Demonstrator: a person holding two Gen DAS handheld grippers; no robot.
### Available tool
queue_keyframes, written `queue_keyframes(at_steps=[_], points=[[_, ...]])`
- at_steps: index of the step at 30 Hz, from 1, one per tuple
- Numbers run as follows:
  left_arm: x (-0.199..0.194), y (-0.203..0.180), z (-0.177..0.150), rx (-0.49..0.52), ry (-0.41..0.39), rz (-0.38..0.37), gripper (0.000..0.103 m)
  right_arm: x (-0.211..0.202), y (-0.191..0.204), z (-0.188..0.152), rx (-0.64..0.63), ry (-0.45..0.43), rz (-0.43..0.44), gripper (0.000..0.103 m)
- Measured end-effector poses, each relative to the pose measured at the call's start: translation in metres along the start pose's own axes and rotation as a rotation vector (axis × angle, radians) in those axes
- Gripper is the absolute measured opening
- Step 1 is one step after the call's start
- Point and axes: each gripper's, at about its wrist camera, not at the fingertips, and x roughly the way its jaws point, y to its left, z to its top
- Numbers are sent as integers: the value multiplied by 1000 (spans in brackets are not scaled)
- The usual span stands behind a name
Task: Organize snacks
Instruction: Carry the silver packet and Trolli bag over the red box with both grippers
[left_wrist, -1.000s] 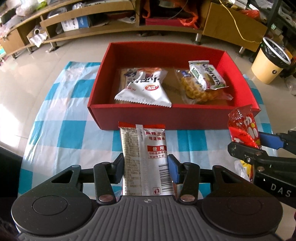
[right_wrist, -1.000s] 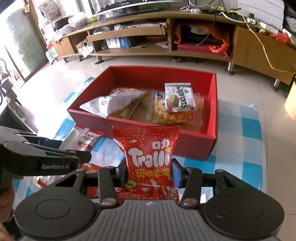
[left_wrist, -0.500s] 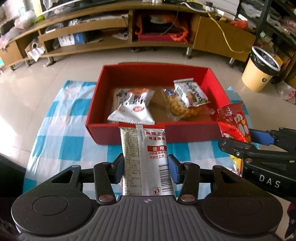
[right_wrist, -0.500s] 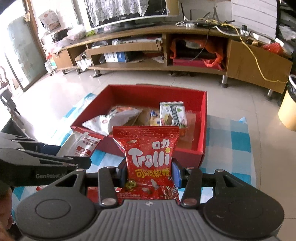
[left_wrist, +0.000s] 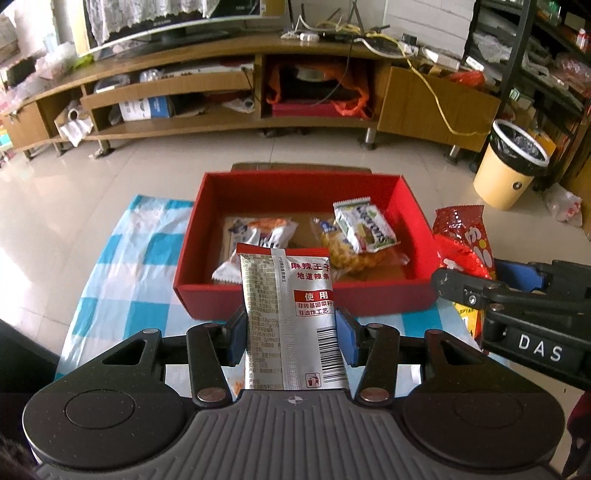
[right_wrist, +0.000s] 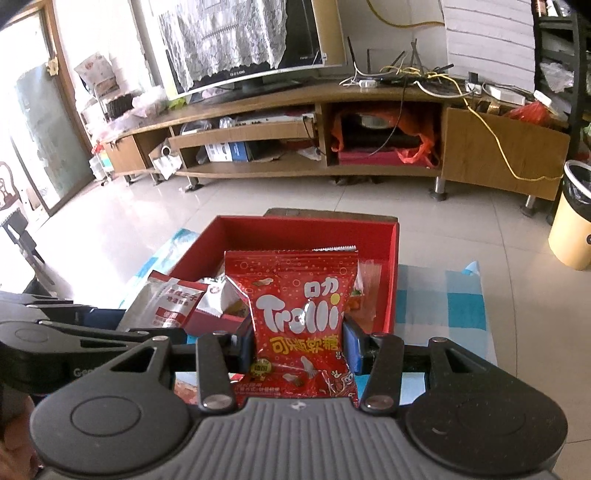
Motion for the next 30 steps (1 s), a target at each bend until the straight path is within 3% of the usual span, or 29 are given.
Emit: queue_keyframes(at_steps=[8, 17, 30], points=[[-3, -1, 12, -11, -40, -5, 57, -9, 4, 8, 0, -45, 2, 43], [-9, -7, 24, 7, -113, 44, 57, -10, 7, 18, -2, -82, -6, 43], [-6, -3, 44, -13, -152, 64, 57, -2, 15, 32, -3, -113, -7, 43]])
